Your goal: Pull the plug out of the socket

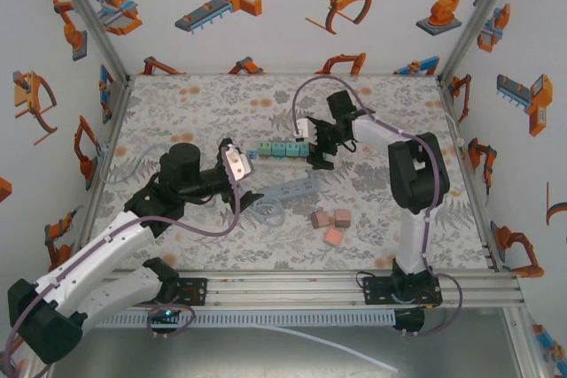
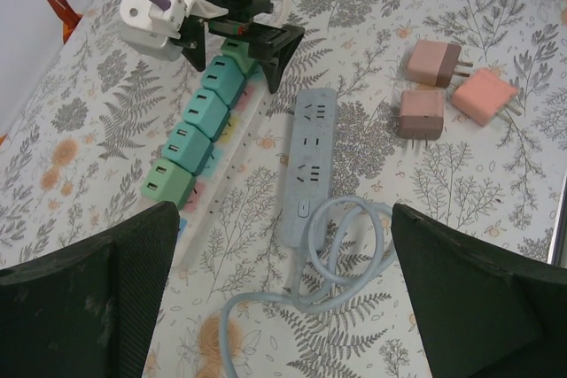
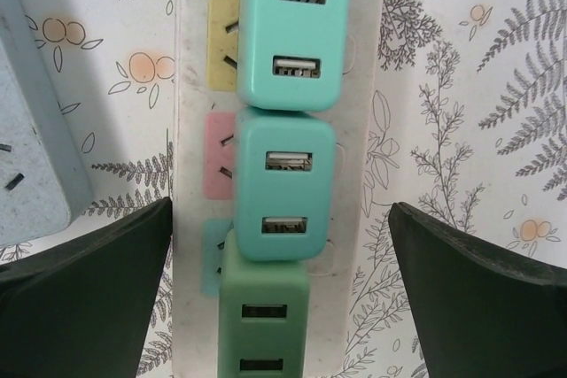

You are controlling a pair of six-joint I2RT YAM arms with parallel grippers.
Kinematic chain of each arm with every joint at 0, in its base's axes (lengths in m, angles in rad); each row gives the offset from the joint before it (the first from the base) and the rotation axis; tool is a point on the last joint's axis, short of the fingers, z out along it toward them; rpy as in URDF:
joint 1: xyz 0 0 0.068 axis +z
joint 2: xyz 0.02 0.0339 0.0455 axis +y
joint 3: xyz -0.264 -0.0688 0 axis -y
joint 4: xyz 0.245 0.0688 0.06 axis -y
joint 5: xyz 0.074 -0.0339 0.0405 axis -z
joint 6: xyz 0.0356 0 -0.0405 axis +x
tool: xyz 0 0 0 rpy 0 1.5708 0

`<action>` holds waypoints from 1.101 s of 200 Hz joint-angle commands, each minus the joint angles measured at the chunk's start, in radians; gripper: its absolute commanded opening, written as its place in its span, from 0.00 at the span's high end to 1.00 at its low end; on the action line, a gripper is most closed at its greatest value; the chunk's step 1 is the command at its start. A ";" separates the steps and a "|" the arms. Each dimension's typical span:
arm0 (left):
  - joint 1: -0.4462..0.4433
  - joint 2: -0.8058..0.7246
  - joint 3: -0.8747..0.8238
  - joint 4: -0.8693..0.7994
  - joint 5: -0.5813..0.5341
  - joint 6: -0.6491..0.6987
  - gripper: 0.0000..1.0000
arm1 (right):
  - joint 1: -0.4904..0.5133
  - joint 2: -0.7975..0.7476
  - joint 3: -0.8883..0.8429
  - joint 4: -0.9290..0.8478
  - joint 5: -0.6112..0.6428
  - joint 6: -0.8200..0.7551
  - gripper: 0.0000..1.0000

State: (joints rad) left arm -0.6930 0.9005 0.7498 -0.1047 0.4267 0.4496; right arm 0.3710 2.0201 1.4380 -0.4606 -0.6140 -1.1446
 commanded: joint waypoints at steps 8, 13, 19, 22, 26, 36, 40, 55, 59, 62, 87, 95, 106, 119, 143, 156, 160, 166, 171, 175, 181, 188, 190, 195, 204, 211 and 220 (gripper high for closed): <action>0.011 0.000 -0.009 0.013 0.006 -0.015 0.03 | 0.008 -0.084 -0.021 0.050 -0.060 0.015 0.05; 0.012 0.002 -0.008 0.014 0.005 -0.015 0.03 | 0.008 -0.094 -0.025 0.055 -0.066 0.018 0.05; 0.013 0.002 -0.008 0.015 0.004 -0.015 0.03 | 0.009 -0.107 -0.030 0.061 -0.073 0.023 0.05; 0.013 0.001 -0.009 0.015 0.004 -0.017 0.03 | 0.008 -0.114 -0.033 0.064 -0.076 0.027 0.05; 0.015 0.003 -0.009 0.018 0.004 -0.018 0.03 | 0.008 -0.124 -0.037 0.068 -0.080 0.031 0.05; 0.017 0.004 -0.012 0.026 0.004 -0.024 0.03 | 0.008 -0.150 -0.050 0.087 -0.092 0.047 0.05; 0.019 0.005 -0.013 0.030 0.004 -0.027 0.03 | 0.008 -0.164 -0.057 0.099 -0.098 0.059 0.05; 0.026 0.006 -0.021 0.056 0.002 -0.047 0.03 | 0.009 -0.214 -0.093 0.169 -0.120 0.120 0.05; 0.028 0.007 -0.024 0.066 -0.003 -0.054 0.03 | 0.009 -0.227 -0.106 0.198 -0.128 0.146 0.05; 0.029 0.008 -0.027 0.074 -0.010 -0.065 0.03 | 0.007 -0.237 -0.118 0.224 -0.133 0.168 0.05; 0.033 0.027 -0.031 0.162 -0.151 -0.211 0.03 | 0.004 -0.330 -0.237 0.533 -0.126 0.437 0.05; 0.034 0.037 -0.022 0.187 -0.233 -0.299 0.03 | 0.002 -0.356 -0.284 0.657 -0.101 0.533 0.05; 0.036 0.057 0.001 0.188 -0.367 -0.437 0.03 | -0.005 -0.397 -0.362 0.819 -0.073 0.642 0.05; 0.052 0.091 0.042 0.143 -0.546 -0.613 0.03 | -0.016 -0.432 -0.440 0.951 -0.059 0.712 0.05; 0.131 0.158 0.129 -0.051 -0.753 -0.939 0.03 | -0.053 -0.469 -0.502 1.025 -0.070 0.739 0.05; 0.185 0.204 0.132 -0.071 -0.727 -1.014 0.03 | -0.080 -0.475 -0.524 1.035 -0.108 0.733 0.05; 0.201 0.219 0.132 -0.071 -0.714 -1.029 0.03 | -0.089 -0.475 -0.533 1.042 -0.124 0.730 0.06; 0.226 0.244 0.137 -0.079 -0.686 -1.055 0.03 | -0.102 -0.473 -0.545 1.056 -0.147 0.728 0.06; 0.247 0.268 0.146 -0.085 -0.660 -1.074 0.03 | -0.113 -0.470 -0.555 1.065 -0.166 0.728 0.07; 0.261 0.288 0.153 -0.089 -0.639 -1.083 0.03 | -0.122 -0.467 -0.559 1.068 -0.183 0.728 0.07; 0.278 0.318 0.168 -0.094 -0.609 -1.096 0.03 | -0.138 -0.461 -0.564 1.067 -0.213 0.727 0.08; 0.296 0.359 0.190 -0.110 -0.582 -1.116 0.03 | -0.158 -0.452 -0.568 1.067 -0.249 0.729 0.09; 0.302 0.370 0.200 -0.119 -0.574 -1.123 0.03 | -0.164 -0.449 -0.568 1.067 -0.258 0.730 0.09; 0.314 0.399 0.221 -0.133 -0.551 -1.136 0.03 | -0.176 -0.443 -0.570 1.067 -0.273 0.729 0.10; 0.332 0.453 0.257 -0.146 -0.503 -1.139 0.03 | -0.193 -0.432 -0.574 1.067 -0.288 0.727 0.10; 0.344 0.489 0.287 -0.154 -0.469 -1.137 0.03 | -0.203 -0.423 -0.575 1.066 -0.300 0.724 0.10; 0.356 0.541 0.319 -0.167 -0.439 -1.134 0.03 | -0.215 -0.409 -0.573 1.062 -0.316 0.716 0.11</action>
State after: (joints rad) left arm -0.3672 1.3487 0.9756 -0.2043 -0.1295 -0.6014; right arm 0.1856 1.5841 0.8742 0.5484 -0.8295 -0.4377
